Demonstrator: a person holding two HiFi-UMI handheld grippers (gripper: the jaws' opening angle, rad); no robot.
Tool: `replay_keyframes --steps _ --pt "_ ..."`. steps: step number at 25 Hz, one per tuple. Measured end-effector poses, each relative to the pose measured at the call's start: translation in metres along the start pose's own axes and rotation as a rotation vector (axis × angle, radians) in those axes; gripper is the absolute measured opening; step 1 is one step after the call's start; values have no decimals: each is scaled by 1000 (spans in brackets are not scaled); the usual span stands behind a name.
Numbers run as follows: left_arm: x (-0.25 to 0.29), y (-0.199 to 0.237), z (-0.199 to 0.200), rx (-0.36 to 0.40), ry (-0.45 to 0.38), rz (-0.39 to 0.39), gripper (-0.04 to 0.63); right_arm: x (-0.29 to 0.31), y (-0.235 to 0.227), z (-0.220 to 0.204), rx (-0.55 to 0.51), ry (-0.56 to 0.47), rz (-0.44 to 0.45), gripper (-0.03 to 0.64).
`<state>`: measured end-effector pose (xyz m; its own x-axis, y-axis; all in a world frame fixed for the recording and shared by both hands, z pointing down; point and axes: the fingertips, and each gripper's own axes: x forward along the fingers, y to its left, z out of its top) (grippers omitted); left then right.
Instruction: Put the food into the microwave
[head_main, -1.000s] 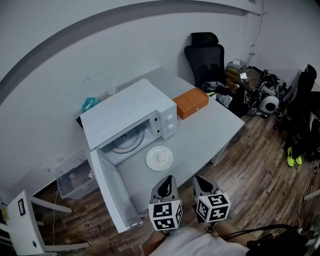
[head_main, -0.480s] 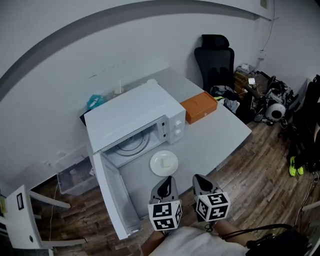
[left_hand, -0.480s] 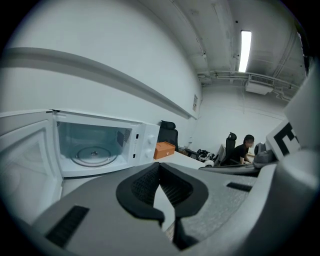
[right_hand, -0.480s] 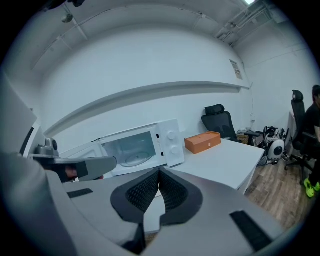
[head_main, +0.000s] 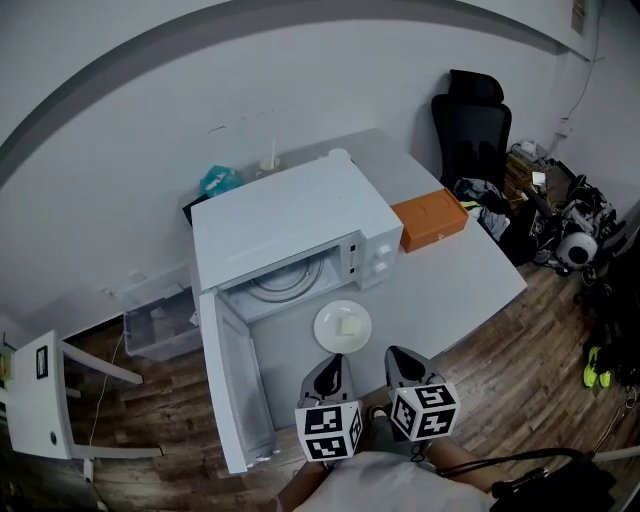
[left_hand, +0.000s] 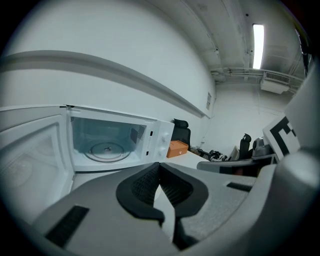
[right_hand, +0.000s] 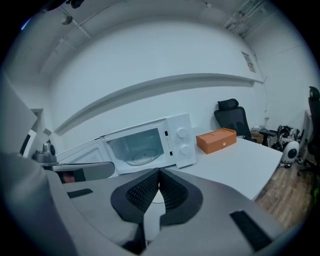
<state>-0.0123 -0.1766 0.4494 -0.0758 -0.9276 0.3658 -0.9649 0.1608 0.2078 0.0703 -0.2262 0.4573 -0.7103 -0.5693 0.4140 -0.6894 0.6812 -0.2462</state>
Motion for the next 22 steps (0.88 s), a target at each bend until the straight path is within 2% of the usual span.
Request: replay_keyframes --steps 10,22 --pt "28 10 12 -48 -6 120 2 41 3 28 -71 22 151 17" --pt "47 29 4 -80 18 181 2 69 -7 26 -80 51 183 17"
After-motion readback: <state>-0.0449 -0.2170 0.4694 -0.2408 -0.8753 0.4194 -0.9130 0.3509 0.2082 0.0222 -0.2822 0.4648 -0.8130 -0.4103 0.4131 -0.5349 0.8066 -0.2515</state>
